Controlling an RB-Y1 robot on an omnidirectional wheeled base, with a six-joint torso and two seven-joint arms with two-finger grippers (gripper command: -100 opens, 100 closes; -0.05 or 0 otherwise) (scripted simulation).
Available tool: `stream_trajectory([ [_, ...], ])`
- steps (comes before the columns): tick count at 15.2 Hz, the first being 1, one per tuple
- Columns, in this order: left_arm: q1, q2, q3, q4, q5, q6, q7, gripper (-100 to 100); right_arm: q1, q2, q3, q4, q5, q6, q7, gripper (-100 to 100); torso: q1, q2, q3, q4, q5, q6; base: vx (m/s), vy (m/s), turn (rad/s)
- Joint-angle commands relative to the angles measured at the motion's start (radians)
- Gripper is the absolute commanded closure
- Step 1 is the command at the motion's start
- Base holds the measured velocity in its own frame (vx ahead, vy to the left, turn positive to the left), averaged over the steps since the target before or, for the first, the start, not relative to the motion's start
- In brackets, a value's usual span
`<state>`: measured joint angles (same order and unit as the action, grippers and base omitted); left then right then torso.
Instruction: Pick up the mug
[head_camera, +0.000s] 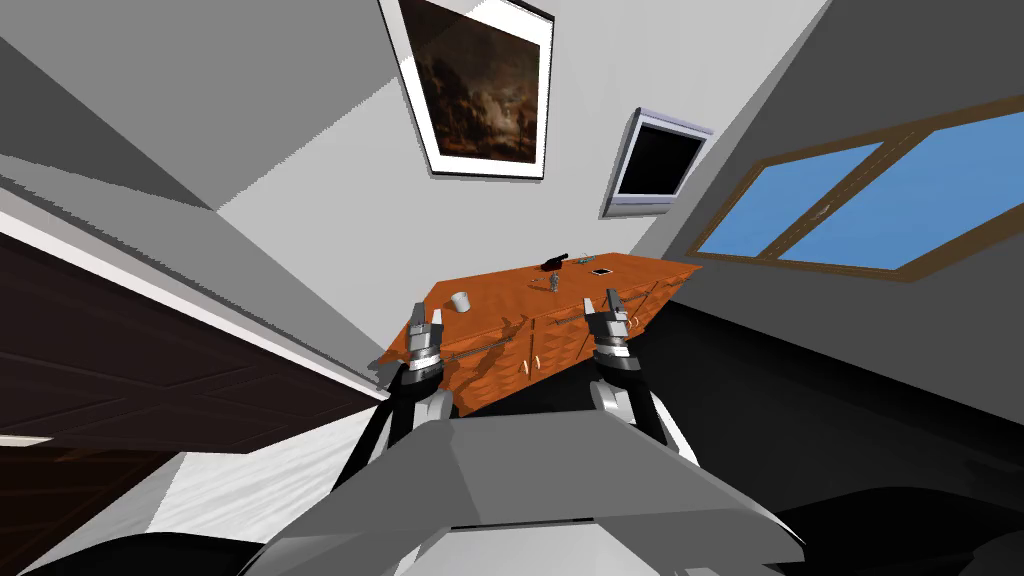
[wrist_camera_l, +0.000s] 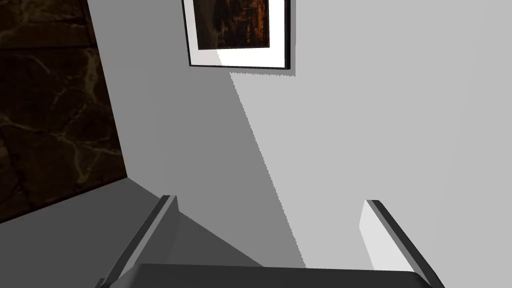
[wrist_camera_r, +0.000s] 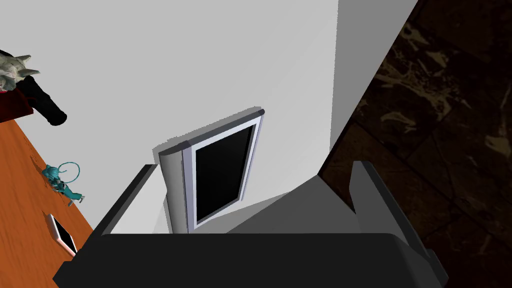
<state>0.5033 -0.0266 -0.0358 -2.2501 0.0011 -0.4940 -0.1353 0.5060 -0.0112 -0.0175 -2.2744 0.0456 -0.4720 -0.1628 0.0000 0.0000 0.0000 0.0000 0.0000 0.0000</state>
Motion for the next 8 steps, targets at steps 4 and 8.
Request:
stream_trajectory([
  [4, -0.055, 0.098, 0.003, 0.045, 0.008, 0.060, 0.006, -100, 0.000, 0.000, 0.000, 0.000, 0.000, 0.000, 0.000, 0, -0.002, 0.001, 0.001, 0.000, 0.000, 0.000, -0.022, -0.027, -0.012],
  [8, -0.113, 0.159, 0.006, 0.093, 0.016, 0.125, 0.012, -100, 0.000, 0.000, 0.000, 0.000, 0.000, 0.000, 0.000, 0, -0.003, 0.003, 0.002, 0.001, -0.001, 0.000, -0.051, -0.048, -0.019],
])
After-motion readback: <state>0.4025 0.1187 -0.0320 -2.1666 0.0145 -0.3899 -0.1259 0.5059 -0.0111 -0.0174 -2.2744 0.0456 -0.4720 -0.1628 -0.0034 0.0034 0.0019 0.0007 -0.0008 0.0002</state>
